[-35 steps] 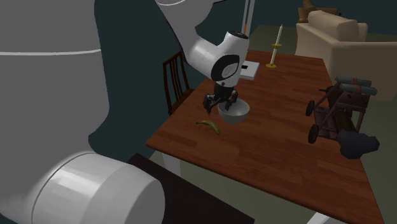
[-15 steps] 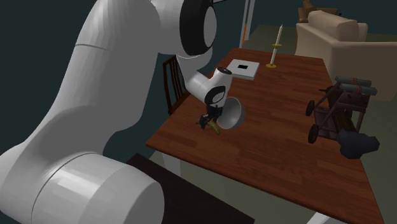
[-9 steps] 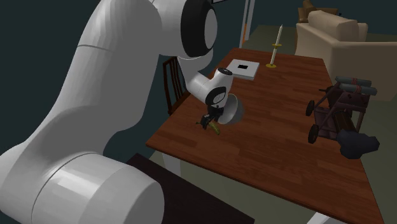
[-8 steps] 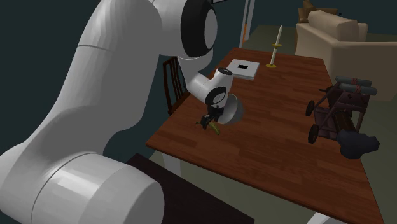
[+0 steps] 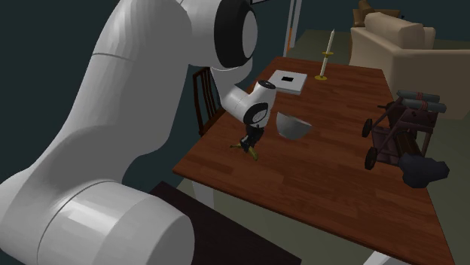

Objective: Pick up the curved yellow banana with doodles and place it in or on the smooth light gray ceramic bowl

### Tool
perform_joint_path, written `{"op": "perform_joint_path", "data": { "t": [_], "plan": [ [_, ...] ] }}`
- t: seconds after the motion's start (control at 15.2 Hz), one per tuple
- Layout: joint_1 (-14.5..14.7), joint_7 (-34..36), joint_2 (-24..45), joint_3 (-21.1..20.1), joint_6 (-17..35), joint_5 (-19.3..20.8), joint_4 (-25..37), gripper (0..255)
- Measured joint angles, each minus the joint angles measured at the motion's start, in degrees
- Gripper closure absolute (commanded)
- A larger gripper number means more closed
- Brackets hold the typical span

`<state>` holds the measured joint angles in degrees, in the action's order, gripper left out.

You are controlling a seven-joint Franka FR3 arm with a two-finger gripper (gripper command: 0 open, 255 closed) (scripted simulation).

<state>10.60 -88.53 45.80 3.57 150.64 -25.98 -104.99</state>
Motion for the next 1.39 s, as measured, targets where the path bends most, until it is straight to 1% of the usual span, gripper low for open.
{"op": "perform_joint_path", "data": {
  "t": [0.33, 1.39],
  "plan": [
    [0.34, 0.42, -1.57, 0.33, -0.71, 0.26, -0.84, 255],
    [2.11, 3.54, -11.82, 3.03, -7.70, 3.09, -4.07, 255]
  ]
}}
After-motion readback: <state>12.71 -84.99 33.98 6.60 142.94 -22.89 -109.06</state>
